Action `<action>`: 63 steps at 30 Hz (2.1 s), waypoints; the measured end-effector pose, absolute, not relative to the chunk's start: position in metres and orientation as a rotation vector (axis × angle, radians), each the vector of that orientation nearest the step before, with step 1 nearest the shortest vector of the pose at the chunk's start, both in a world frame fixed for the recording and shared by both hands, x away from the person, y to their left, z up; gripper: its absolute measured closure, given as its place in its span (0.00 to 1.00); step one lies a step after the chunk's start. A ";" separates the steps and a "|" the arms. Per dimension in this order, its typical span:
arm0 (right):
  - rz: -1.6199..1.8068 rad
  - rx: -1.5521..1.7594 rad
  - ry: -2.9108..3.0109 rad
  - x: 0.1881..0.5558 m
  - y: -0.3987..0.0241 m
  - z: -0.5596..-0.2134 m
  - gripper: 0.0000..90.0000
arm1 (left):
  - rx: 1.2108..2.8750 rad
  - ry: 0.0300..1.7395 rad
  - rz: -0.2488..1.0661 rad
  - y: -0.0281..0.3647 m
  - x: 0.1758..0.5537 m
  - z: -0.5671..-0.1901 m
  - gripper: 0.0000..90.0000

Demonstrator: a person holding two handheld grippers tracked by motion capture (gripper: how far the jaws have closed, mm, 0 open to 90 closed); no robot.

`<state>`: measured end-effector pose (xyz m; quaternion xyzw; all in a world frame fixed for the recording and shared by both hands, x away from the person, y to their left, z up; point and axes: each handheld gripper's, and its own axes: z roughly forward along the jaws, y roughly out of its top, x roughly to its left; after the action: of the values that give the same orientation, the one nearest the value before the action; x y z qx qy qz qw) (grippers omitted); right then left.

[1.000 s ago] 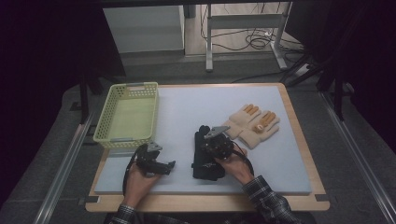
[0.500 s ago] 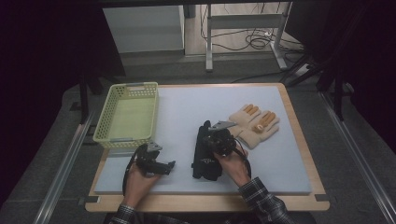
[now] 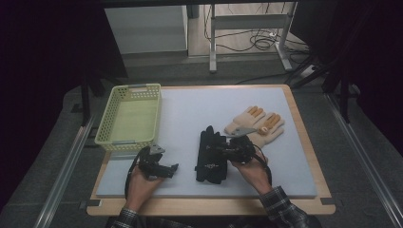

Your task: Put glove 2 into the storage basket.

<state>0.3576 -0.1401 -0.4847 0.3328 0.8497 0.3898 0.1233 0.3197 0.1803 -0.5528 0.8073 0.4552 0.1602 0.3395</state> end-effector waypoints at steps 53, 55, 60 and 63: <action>1.185 0.859 2.569 0.349 -0.105 -0.537 0.83 | 2.125 1.159 0.400 0.209 0.310 -0.553 0.00; 1.180 0.852 2.565 0.353 -0.100 -0.537 0.83 | 2.125 1.160 0.398 0.209 0.311 -0.553 0.00; 1.171 0.851 2.556 0.362 -0.089 -0.538 0.83 | 2.128 1.159 0.398 0.209 0.311 -0.553 0.00; 1.160 0.842 2.552 0.366 -0.083 -0.538 0.83 | 2.129 1.158 0.399 0.209 0.311 -0.554 0.00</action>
<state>0.3660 -0.0827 -0.5381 0.2862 0.8668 0.3942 0.1072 0.3111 0.2091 -0.5535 0.8165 0.4440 0.1529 0.3360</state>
